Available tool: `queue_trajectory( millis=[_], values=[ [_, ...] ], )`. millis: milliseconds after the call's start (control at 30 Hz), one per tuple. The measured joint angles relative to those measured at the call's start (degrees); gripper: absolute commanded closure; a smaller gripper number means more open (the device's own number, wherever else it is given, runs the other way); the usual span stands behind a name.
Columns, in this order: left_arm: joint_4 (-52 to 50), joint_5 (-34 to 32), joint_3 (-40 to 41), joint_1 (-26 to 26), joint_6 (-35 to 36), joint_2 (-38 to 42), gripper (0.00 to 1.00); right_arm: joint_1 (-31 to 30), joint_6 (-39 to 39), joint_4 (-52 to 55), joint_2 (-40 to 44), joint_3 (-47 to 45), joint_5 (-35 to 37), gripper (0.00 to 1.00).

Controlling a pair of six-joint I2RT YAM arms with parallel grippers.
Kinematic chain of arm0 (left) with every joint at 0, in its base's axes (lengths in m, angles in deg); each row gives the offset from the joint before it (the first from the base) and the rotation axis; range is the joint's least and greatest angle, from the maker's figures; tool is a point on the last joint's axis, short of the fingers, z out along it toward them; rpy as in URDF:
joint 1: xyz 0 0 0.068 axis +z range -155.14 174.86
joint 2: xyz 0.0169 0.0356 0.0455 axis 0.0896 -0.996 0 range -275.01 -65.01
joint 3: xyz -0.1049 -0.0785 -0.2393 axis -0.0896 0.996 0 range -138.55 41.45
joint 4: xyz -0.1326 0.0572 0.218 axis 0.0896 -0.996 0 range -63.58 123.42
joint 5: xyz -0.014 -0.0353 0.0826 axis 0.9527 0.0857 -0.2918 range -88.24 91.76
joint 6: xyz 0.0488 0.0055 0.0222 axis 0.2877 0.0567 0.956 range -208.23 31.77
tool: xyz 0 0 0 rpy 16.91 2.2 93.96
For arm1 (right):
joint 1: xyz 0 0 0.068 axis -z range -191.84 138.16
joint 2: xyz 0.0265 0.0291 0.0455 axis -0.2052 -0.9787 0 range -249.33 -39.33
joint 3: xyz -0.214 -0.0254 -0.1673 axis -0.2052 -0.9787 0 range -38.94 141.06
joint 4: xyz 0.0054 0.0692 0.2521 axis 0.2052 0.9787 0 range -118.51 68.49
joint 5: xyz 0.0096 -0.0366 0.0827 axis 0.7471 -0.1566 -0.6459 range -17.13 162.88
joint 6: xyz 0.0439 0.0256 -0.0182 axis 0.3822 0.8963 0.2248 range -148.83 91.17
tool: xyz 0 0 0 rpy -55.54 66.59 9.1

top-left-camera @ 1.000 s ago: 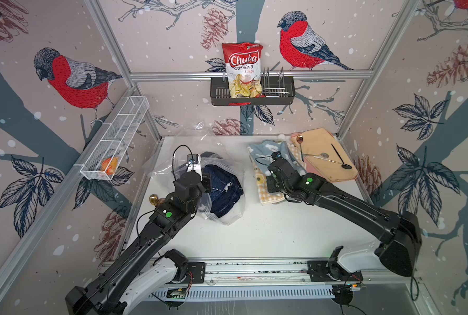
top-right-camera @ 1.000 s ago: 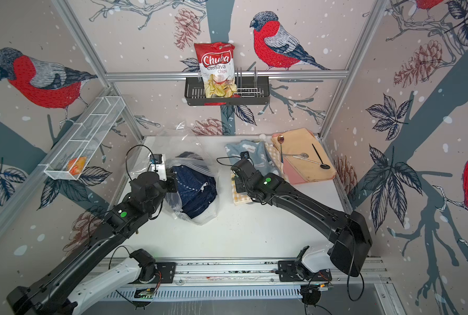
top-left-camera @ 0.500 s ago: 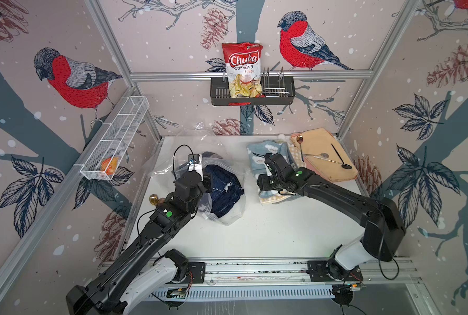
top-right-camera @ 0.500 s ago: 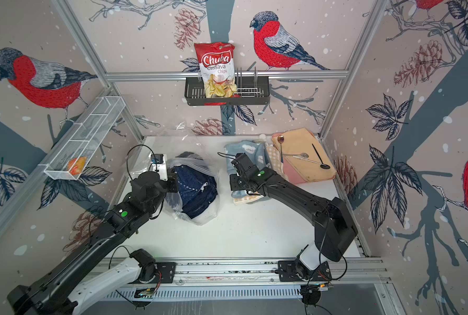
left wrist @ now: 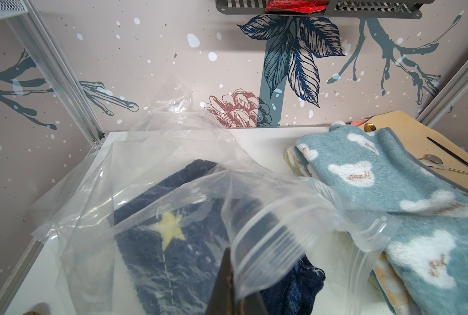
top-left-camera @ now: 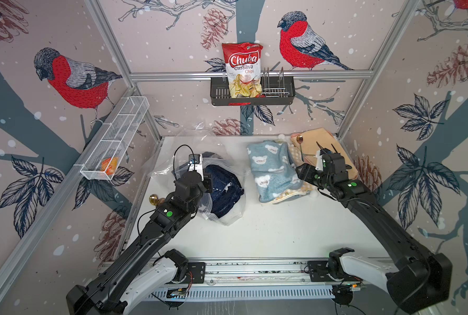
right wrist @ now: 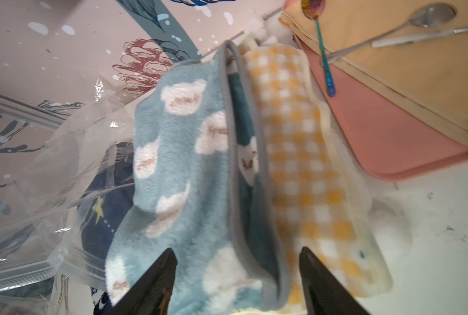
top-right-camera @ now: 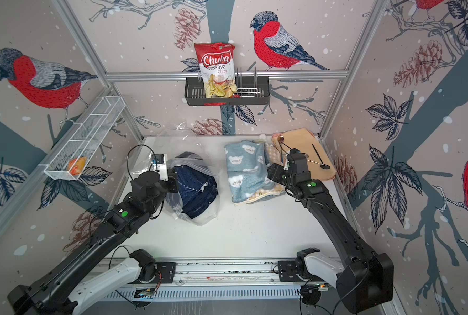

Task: Take the blanket out of the vacuum bag
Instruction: Place the blanket at the center of the board.

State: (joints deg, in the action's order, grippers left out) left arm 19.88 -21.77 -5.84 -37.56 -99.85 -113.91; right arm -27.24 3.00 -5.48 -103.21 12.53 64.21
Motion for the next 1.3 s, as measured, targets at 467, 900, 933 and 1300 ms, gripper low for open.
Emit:
queue_trajectory(
  millis=[467,900,933,1300],
  values=[
    [0.07,1.07,0.00,0.02,-0.02,-0.87,1.00,3.41,-0.61,-7.17,-6.19,-5.20,-16.83,0.90],
    [0.52,2.51,0.00,0.02,0.00,-0.94,1.00,3.34,1.20,-2.73,4.83,-6.14,-10.93,1.00],
    [0.52,2.54,-0.02,0.02,0.00,-0.94,1.00,3.72,1.40,-2.08,5.01,-7.32,-10.43,0.99],
    [0.61,2.91,-0.09,0.02,0.00,-1.01,1.00,4.87,1.07,0.00,3.06,-6.27,-7.82,0.39]
  ],
)
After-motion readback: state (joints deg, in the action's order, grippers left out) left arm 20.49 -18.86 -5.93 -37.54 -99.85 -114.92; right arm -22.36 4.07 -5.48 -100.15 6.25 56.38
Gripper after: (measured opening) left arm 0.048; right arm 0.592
